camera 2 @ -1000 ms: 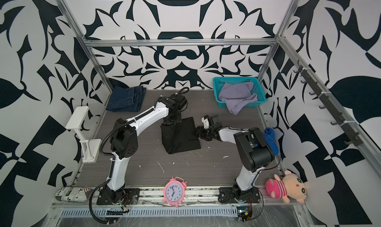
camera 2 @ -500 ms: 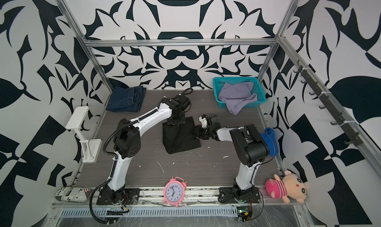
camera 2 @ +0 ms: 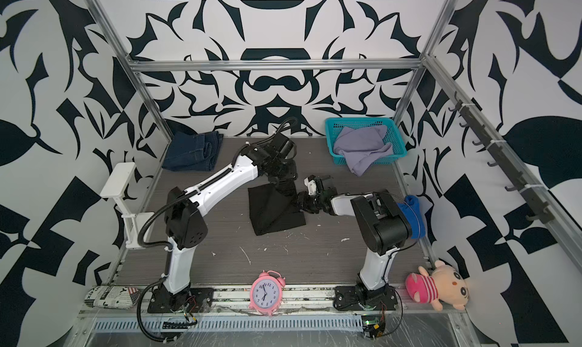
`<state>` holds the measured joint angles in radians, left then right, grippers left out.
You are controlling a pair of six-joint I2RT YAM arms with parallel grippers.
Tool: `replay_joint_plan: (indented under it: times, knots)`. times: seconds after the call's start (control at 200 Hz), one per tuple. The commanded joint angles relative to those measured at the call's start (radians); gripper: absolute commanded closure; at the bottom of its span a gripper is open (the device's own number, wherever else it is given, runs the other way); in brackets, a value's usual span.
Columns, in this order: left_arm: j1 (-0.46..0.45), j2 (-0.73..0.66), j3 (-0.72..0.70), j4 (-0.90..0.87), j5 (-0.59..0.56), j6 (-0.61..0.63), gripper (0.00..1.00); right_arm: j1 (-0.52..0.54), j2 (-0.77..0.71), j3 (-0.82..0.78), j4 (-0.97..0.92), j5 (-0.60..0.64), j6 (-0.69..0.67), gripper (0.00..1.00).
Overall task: Fold and stack skirts
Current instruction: Fold the skirt at the center of the table.
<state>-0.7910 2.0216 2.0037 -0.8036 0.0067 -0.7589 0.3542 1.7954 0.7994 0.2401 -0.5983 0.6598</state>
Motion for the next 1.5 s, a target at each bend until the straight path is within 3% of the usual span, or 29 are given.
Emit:
replay_joint_plan:
  times: [0.0,0.17,0.3,0.55,0.655,0.775,0.975,1.14,1.325,1.495]
  knots:
    - [0.004,-0.139,-0.041,0.125,0.086,0.004,0.50,0.000,0.001,-0.003,-0.067,0.026,-0.004,0.54]
    - [0.060,-0.297,-0.269,0.200,0.006,0.000,0.53,-0.009,-0.014,-0.003,-0.079,0.026,-0.011,0.54]
    - [0.095,-0.390,-0.490,0.253,-0.063,0.004,0.63,-0.013,-0.058,-0.002,-0.120,0.023,-0.016,0.54]
    - [0.083,-0.405,-0.692,0.330,-0.066,0.013,0.76,-0.020,-0.357,0.054,-0.457,0.214,-0.164,0.51]
    - [0.052,-0.374,-0.735,0.395,-0.065,0.027,0.78,-0.020,-0.463,0.062,-0.501,0.246,-0.190,0.50]
    - [0.010,-0.304,-0.751,0.467,-0.034,0.032,0.83,-0.018,-0.513,0.056,-0.453,0.154,-0.193,0.55]
    - [-0.044,-0.213,-0.808,0.566,0.000,0.032,0.88,-0.014,-0.470,0.087,-0.357,-0.021,-0.134,0.67]
    - [-0.043,-0.225,-0.946,0.749,0.065,-0.032,0.89,-0.009,-0.440,0.117,-0.361,-0.025,-0.132,0.70]
    - [-0.045,-0.180,-0.988,0.885,0.139,-0.066,0.89,-0.010,-0.394,0.136,-0.366,-0.031,-0.144,0.71]
    - [-0.045,-0.242,-0.998,0.855,0.082,-0.033,0.87,-0.008,-0.384,0.132,-0.343,-0.092,-0.135,0.72]
